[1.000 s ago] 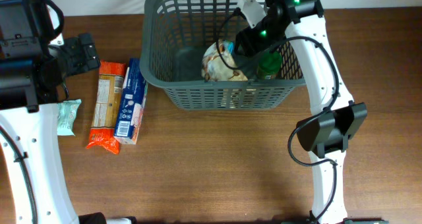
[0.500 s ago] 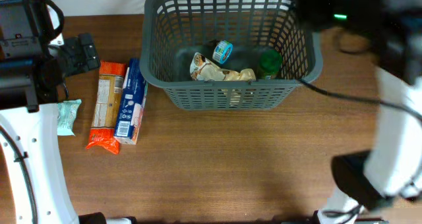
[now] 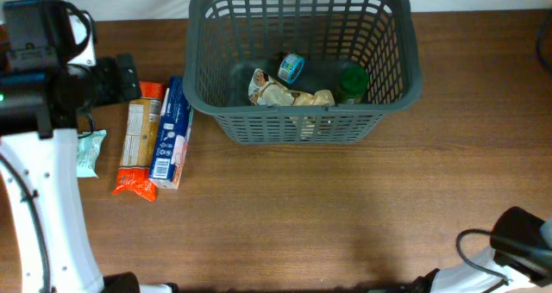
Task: Pack container
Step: 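Withdraw the right gripper and move the left gripper to the blue box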
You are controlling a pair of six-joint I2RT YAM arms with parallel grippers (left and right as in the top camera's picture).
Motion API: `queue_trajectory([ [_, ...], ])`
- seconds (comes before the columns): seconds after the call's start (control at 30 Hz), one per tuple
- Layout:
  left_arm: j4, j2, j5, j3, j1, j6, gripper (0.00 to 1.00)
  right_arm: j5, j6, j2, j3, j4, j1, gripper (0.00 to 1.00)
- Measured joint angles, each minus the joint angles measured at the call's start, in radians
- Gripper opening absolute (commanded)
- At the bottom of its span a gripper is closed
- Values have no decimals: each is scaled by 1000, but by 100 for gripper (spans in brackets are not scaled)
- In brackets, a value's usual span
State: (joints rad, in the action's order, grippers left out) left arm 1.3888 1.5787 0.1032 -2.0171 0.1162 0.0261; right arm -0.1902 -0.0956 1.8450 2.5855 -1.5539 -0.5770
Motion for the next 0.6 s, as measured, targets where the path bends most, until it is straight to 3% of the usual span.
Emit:
queue_trajectory([
  [0.07, 31, 35, -8, 0, -5, -20, 99, -16, -14, 5, -98, 17, -38, 96],
  [0.13, 47, 88, -14, 0, -8, -40, 84, -26, -25, 9, -193, 38, -51, 96],
  [0.17, 47, 123, -18, 0, -8, -50, 83, -32, -29, 13, -244, 48, -53, 96],
  [0.4, 37, 386, -26, 1, -10, -124, 83, -49, -37, 19, -467, 138, -53, 96],
  [0.6, 38, 540, -49, 2, -21, -177, 83, -55, -37, 19, -501, 163, -52, 96],
])
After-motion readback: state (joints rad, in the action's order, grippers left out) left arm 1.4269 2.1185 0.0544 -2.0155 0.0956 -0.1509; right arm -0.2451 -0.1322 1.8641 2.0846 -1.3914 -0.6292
